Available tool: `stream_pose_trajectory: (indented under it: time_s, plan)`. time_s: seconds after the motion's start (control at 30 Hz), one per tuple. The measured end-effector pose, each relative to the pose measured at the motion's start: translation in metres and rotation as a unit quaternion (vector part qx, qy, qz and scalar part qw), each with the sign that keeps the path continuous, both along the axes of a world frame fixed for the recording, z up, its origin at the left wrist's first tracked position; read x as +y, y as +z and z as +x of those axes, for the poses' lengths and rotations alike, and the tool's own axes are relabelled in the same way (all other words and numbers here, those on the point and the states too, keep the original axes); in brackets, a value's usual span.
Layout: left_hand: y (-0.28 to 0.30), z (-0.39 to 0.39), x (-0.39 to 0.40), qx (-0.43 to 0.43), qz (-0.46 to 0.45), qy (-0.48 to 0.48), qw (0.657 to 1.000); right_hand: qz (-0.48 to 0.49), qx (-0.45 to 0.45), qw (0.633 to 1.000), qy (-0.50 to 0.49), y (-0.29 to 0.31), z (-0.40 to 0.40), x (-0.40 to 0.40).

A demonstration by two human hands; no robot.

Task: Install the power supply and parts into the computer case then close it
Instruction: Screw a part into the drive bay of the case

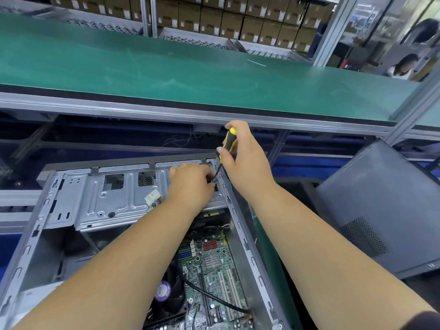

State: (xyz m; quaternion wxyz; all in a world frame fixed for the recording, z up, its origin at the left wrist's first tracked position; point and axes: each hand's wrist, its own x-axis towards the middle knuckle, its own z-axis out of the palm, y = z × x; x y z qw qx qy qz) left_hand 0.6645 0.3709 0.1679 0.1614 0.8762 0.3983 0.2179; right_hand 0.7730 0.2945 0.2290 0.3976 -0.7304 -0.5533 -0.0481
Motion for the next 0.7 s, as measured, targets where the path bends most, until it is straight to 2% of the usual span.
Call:
stream_pose_trajectory:
  time_s: [0.1, 0.23, 0.37, 0.47, 0.6, 0.7]
  plan:
    - [0.0, 0.0, 0.001, 0.001, -0.004, 0.001, 1.0, 0.021, 0.098, 0.994, 0.051, 0.004, -0.004, 0.001]
    - [0.0, 0.0, 0.001, -0.001, -0.014, 0.001, 1.0, 0.069, 0.205, 0.975, 0.046, 0.005, -0.007, 0.007]
    - [-0.001, 0.001, 0.001, -0.002, -0.019, 0.001, 1.0, 0.1, 0.376, 0.92, 0.054, 0.006, -0.006, 0.018]
    - [-0.002, 0.001, 0.003, -0.007, -0.024, 0.007, 1.0, 0.099, 0.394, 0.912, 0.047, 0.003, -0.006, 0.023]
    - [-0.002, 0.002, 0.002, -0.002, -0.025, 0.016, 1.0, 0.139, 0.493, 0.852, 0.112, 0.001, -0.005, 0.025]
    - [-0.002, 0.002, 0.002, -0.003, -0.029, 0.014, 0.999, 0.137, 0.483, 0.857, 0.117, 0.002, -0.005, 0.027]
